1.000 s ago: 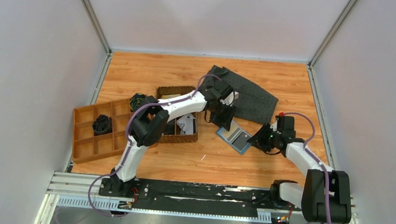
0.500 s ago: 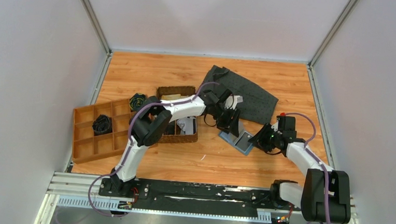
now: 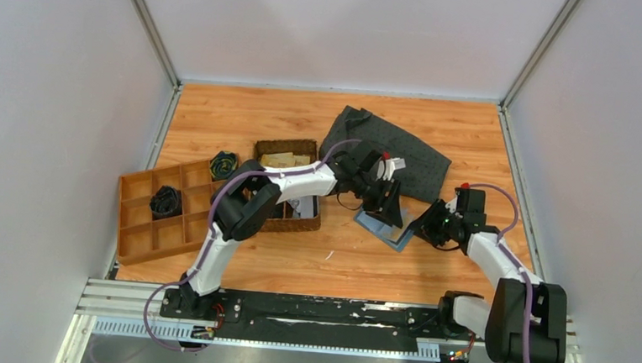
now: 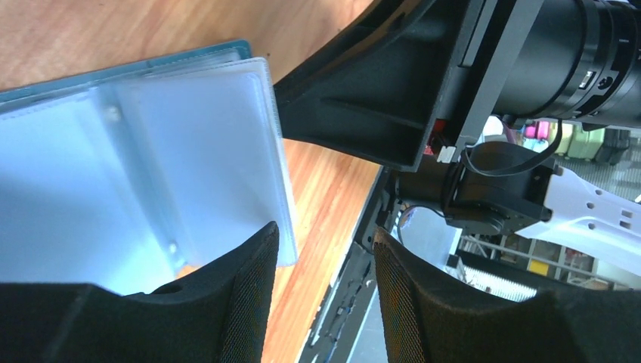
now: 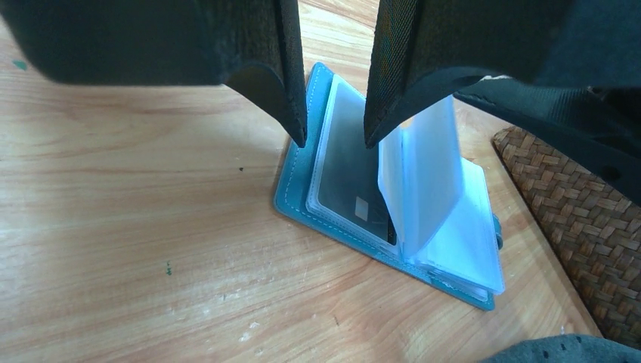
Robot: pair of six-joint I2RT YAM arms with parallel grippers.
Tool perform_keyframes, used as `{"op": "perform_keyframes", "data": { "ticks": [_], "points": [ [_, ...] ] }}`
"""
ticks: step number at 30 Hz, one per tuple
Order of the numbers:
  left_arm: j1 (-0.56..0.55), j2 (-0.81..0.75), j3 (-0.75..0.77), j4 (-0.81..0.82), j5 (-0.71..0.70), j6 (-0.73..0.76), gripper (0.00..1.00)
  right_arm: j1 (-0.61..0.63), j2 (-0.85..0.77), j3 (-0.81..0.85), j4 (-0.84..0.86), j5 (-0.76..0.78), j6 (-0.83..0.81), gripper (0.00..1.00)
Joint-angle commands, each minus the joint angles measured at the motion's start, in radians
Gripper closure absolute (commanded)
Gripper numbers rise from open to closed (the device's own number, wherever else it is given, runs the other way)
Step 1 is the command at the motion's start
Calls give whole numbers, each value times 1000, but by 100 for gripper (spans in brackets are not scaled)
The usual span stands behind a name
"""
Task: Take the credit cards out of the card holder
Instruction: Remove the credit card from the card holder.
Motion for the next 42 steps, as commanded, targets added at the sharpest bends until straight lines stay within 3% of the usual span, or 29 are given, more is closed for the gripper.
{"op": "perform_keyframes", "data": {
  "ticks": [1, 8, 21, 26, 31, 33, 38, 42],
  "points": [
    [-21, -36, 32, 10, 50, -13, 49, -26, -34, 7, -49, -10, -20, 64],
    [-13, -60, 78, -138, -61, 75, 49, -29, -77, 27, -74, -8, -21, 64],
    [56, -26, 73, -252, -167, 128, 49, -29, -195, 56, -155, 38, -38, 61],
    [66, -75, 102, -386, -389, 196, 50, -25, -160, 50, -97, -46, -34, 61],
    [52, -235, -3, -261, -510, 191, 49, -17, -52, 47, -47, -104, -37, 62],
    [49, -271, -49, -186, -483, 172, 50, -16, -11, 43, -24, -124, -36, 63],
    [33, -174, -35, -97, -179, 115, 50, -10, 36, 33, 29, -155, -24, 63],
    [24, -115, -60, 23, -129, 15, 50, -10, 41, 30, 33, -143, -22, 63]
  ]
}}
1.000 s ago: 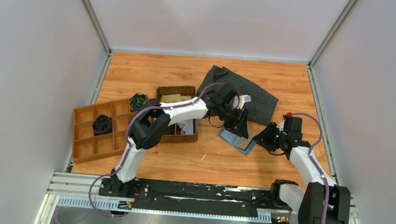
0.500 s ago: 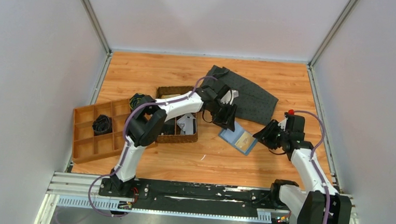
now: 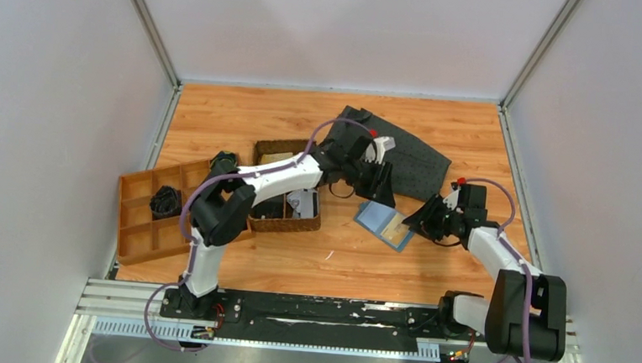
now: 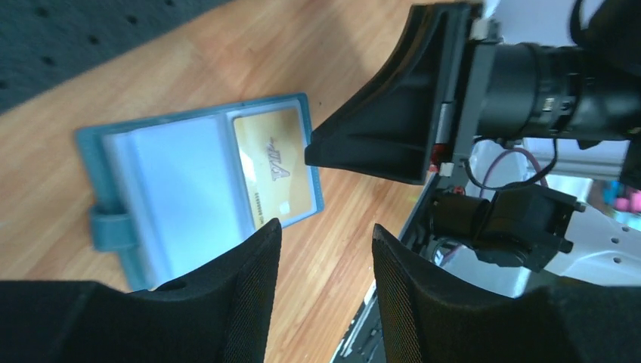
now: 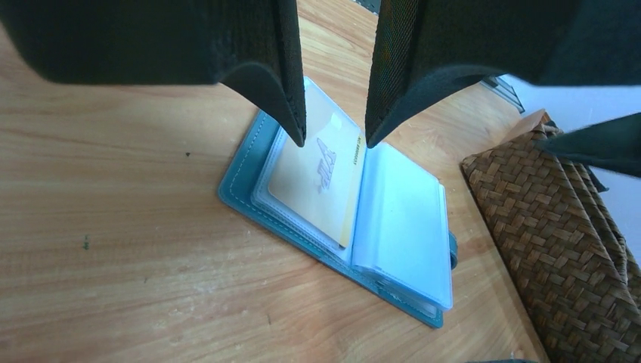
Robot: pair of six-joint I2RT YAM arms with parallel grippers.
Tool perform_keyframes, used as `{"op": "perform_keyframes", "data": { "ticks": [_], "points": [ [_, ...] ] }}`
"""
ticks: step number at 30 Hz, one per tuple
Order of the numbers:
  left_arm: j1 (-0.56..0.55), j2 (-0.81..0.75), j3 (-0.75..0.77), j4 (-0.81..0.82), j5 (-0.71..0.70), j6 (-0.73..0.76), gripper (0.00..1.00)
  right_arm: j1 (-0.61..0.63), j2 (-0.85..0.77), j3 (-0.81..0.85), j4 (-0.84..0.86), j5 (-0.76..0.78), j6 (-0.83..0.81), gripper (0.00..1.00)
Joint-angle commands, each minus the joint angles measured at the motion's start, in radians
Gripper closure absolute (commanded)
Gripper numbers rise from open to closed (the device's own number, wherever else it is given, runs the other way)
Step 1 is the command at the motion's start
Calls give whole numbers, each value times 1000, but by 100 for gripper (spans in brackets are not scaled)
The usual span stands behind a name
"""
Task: Take the credit cards out of the card holder
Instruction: Remove the credit card from the card holder.
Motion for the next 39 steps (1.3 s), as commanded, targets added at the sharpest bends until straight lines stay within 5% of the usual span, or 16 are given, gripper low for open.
{"op": "perform_keyframes", "data": {
  "ticks": [1, 27, 39],
  "points": [
    [-15, 95, -29, 122, 123, -112, 50, 5, 3, -8, 23, -15, 3, 63],
    [-16, 266, -2, 61, 120, -97, 49, 5, 95, -61, 119, -31, 12, 64],
    [9, 264, -77, 191, 174, -158, 61, 5, 142, -100, 248, -75, 45, 64]
  ]
}}
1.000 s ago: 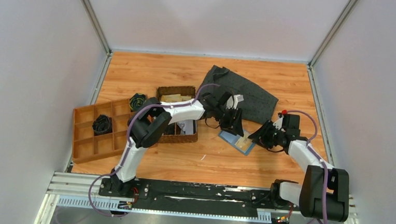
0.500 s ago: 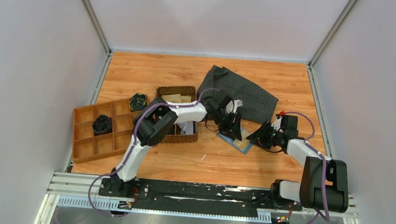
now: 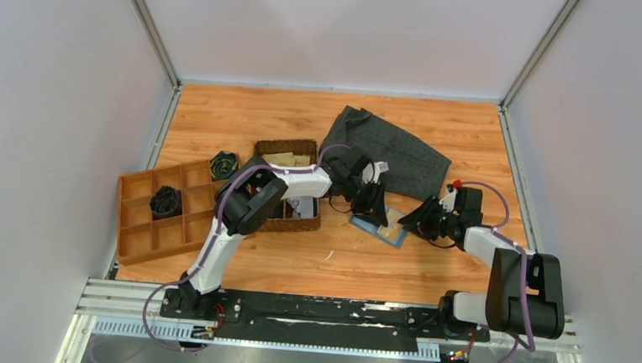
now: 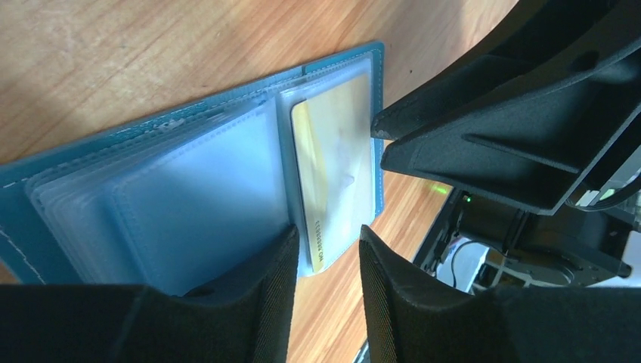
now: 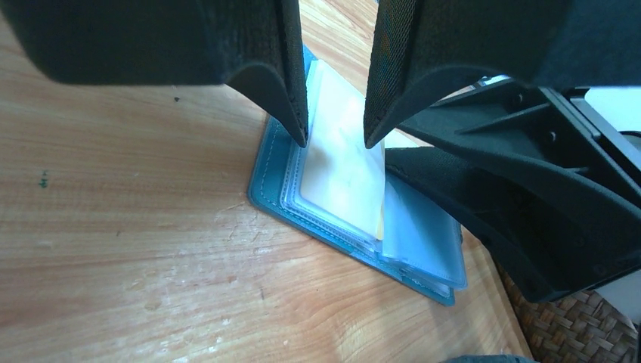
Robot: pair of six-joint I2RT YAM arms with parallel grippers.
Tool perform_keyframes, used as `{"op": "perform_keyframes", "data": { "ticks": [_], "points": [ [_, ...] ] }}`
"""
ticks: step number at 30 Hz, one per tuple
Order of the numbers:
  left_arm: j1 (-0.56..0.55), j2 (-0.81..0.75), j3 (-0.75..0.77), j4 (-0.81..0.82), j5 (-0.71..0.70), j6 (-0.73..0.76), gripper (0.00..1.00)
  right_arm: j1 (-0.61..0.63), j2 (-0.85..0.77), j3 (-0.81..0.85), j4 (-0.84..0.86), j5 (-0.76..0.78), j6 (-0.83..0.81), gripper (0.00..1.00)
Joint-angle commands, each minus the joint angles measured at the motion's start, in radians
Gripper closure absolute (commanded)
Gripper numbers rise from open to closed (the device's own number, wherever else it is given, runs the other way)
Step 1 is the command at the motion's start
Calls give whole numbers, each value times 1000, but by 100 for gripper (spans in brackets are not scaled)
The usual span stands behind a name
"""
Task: Take the credit cards out of the card holder
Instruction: Remove the credit card from the card holder.
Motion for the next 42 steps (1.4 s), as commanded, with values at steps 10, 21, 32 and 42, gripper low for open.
{"op": "perform_keyframes", "data": {
  "ticks": [10, 21, 32, 42],
  "points": [
    [13, 20, -48, 96, 48, -53, 69, 5, 72, -57, 79, -25, 34, 65],
    [16, 32, -46, 101, 43, -69, 90, 5, 89, -69, 93, -22, 35, 65],
    [36, 4, -71, 108, 8, -99, 100, 2, 86, -68, 70, -8, 14, 65],
    [42, 23, -57, 107, 18, -111, 100, 3, 87, -62, 73, -39, 2, 66]
  ]
}}
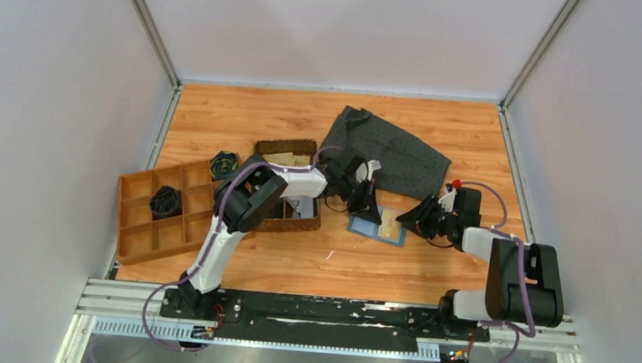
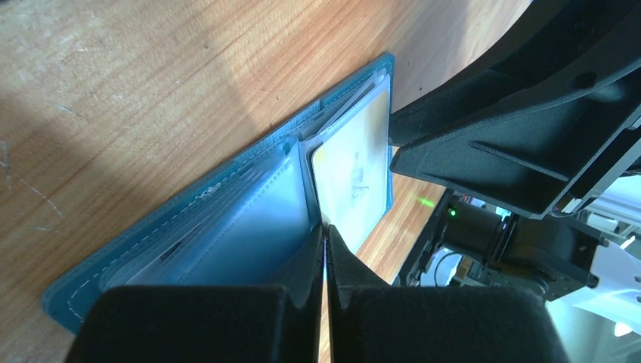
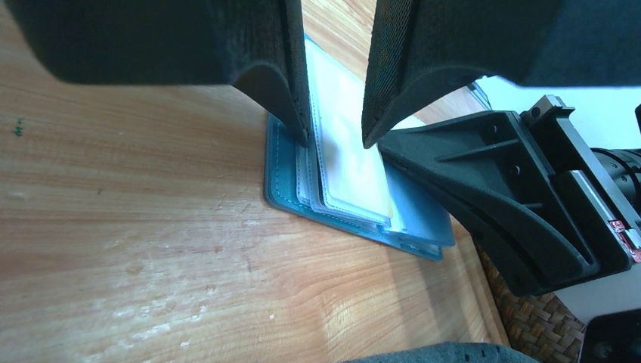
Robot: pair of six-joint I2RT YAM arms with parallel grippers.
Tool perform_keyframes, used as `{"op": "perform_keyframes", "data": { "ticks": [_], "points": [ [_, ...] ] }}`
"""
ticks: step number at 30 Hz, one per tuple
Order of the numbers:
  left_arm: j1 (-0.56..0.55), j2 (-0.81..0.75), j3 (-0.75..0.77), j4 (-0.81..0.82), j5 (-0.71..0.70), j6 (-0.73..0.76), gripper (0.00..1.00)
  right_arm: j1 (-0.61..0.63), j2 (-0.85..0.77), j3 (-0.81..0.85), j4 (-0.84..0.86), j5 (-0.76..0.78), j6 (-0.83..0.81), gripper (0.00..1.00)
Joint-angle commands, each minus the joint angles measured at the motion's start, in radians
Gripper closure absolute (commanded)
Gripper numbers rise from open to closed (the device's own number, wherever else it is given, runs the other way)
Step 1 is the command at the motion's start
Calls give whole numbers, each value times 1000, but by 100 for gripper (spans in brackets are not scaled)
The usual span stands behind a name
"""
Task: Take the credit cards out of the card holder
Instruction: Remove the credit card from the card holder.
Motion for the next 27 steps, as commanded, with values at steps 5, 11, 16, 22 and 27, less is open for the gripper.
{"op": "perform_keyframes", "data": {
  "ticks": [5, 11, 16, 22, 27],
  "points": [
    [6, 21, 3, 14, -3, -10, 86, 3, 20, -28, -84, -4, -37, 67],
    [6, 24, -8, 14, -8, -10, 83, 2, -102, -29, -169, 65, -48, 67],
    [6, 24, -6, 14, -6, -12, 84, 3, -228, -24, -206, 76, -46, 66],
    [6, 35, 3, 40, 2, -16, 84, 4, -206, -13, -194, 33, -56, 65],
    [6, 38, 0, 39, 3, -18, 83, 9, -135, -13, -135, -47, -58, 66]
  ]
}}
